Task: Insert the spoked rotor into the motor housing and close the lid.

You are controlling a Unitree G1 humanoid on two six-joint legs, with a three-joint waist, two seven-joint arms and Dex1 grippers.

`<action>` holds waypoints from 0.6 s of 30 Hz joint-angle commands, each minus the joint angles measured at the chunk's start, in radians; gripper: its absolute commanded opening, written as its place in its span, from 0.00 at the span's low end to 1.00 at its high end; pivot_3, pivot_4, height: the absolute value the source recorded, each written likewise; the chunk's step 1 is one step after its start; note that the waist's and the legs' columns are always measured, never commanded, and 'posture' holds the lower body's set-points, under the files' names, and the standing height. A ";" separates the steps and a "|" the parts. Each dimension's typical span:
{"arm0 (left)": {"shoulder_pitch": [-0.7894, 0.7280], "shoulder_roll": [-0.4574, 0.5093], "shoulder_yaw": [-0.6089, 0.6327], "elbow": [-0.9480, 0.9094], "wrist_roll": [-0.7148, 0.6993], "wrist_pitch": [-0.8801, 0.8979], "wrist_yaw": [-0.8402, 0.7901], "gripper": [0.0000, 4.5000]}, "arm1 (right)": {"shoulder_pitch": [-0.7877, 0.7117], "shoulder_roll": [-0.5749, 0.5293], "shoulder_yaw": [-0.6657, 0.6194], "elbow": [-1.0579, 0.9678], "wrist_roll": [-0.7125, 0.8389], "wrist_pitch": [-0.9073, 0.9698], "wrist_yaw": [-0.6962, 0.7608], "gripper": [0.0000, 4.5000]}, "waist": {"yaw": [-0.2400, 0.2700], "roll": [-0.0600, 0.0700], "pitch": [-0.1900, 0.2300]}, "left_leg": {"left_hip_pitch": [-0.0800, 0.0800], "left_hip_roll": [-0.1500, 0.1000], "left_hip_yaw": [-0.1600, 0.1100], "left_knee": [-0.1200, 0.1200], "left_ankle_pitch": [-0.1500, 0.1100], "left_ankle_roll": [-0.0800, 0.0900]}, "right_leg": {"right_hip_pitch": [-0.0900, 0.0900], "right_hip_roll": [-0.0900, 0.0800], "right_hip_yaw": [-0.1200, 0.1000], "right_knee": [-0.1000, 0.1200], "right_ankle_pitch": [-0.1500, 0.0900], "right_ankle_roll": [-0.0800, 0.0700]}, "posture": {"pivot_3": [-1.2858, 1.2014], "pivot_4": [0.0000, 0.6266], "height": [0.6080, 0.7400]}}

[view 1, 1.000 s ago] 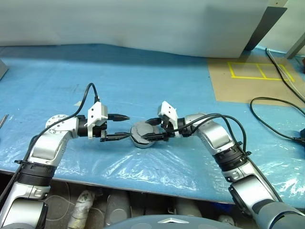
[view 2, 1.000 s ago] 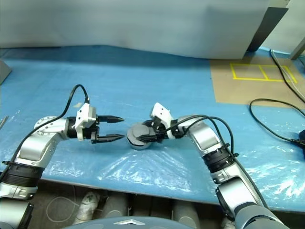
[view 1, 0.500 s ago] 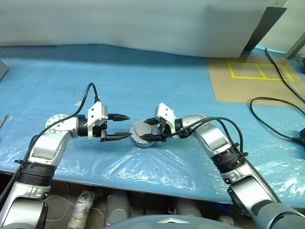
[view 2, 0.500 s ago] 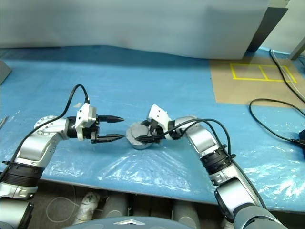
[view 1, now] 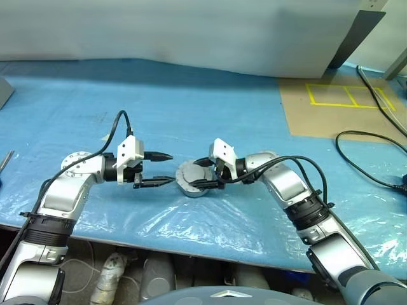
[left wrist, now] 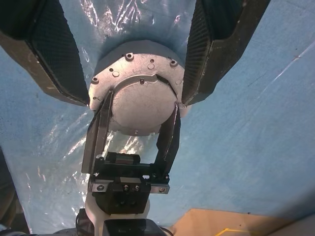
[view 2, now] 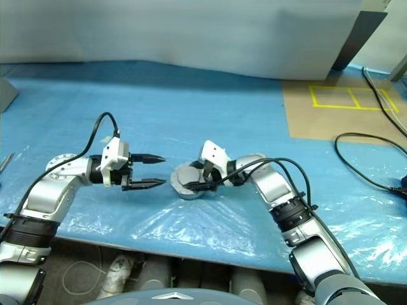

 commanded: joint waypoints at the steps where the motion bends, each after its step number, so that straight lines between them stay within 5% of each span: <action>1: -0.010 0.000 0.001 -0.013 -0.002 -0.014 -0.002 0.70 | 0.030 0.001 0.009 0.034 0.009 0.060 0.012 0.66 | 0.000 0.000 0.000 | 0.000 0.000 0.000 0.000 0.000 0.000 | 0.000 0.000 0.000 0.000 0.000 0.000 | 0.52 0.24 1.00; 6: -0.006 0.002 0.002 -0.018 -0.002 -0.011 -0.003 0.70 | -0.012 0.028 -0.075 0.010 0.101 0.147 0.018 0.66 | 0.000 0.000 0.000 | 0.000 0.000 0.000 -0.001 0.000 0.000 | -0.001 0.000 0.000 0.000 0.000 0.000 | 0.52 0.24 1.00; 18: -0.008 -0.004 -0.003 -0.019 0.000 -0.010 0.000 0.70 | 0.031 -0.013 -0.006 -0.026 0.049 0.102 0.038 0.66 | 0.000 0.000 0.000 | -0.002 0.000 0.000 -0.001 0.000 0.000 | -0.002 0.000 0.000 -0.001 0.000 0.000 | 0.52 0.24 1.00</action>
